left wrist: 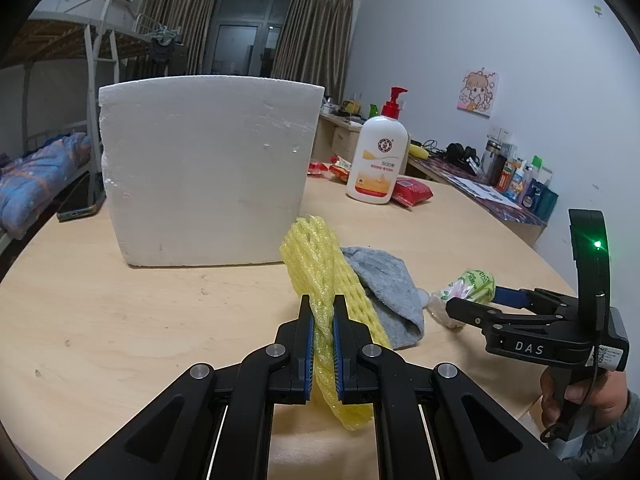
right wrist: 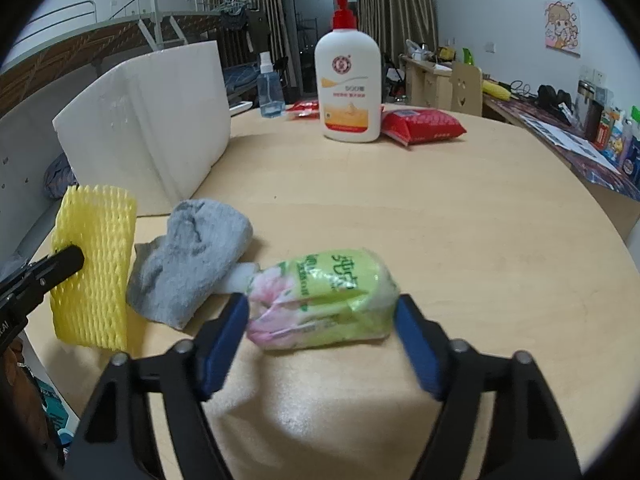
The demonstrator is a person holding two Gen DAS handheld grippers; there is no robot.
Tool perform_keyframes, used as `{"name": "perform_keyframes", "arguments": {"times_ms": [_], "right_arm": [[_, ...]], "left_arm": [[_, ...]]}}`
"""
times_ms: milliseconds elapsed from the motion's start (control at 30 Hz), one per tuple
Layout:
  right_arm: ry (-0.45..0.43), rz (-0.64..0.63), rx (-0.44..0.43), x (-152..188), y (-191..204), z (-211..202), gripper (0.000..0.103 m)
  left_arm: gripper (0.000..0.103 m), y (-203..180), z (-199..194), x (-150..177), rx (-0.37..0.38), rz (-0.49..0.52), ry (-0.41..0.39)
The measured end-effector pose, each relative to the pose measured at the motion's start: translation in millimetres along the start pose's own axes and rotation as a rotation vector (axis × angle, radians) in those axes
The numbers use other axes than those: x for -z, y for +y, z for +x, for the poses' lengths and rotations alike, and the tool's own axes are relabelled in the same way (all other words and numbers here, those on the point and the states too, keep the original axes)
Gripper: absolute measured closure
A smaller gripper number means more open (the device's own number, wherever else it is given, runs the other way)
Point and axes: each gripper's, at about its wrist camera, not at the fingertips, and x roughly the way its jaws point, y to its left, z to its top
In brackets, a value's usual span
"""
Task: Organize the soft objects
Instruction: 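Grasp the green-and-pink wrapped packet with the right tool while the left holds the sleeve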
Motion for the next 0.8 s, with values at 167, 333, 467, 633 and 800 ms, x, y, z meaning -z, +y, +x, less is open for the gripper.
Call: {"name": "perform_keyframes", "arguments": {"times_ms": [167, 333, 467, 633, 800], "right_arm": [[0.000, 0.015, -0.025, 0.8, -2.0, -1.8, 0.045], [0.000, 0.038, -0.053, 1.8, -4.4, -1.9, 0.057], [-0.002, 0.084, -0.072, 2.1, -10.2, -2.1, 0.067], [-0.047, 0.084, -0.062, -1.2, -15.5, -13.0, 0.081], [-0.051, 0.083, -0.060, -1.0, -17.9, -14.2, 0.085]], "left_arm": [[0.095, 1.2, -0.4, 0.5, 0.004, -0.008, 0.005], [0.095, 0.6, -3.2, 0.6, 0.005, -0.010, -0.001], [0.095, -1.8, -5.1, 1.1, 0.006, -0.002, -0.002], [0.095, -1.6, -7.8, -0.8, 0.002, -0.006, -0.013], [0.095, -3.0, -10.6, 0.0, 0.003, 0.002, -0.020]]}}
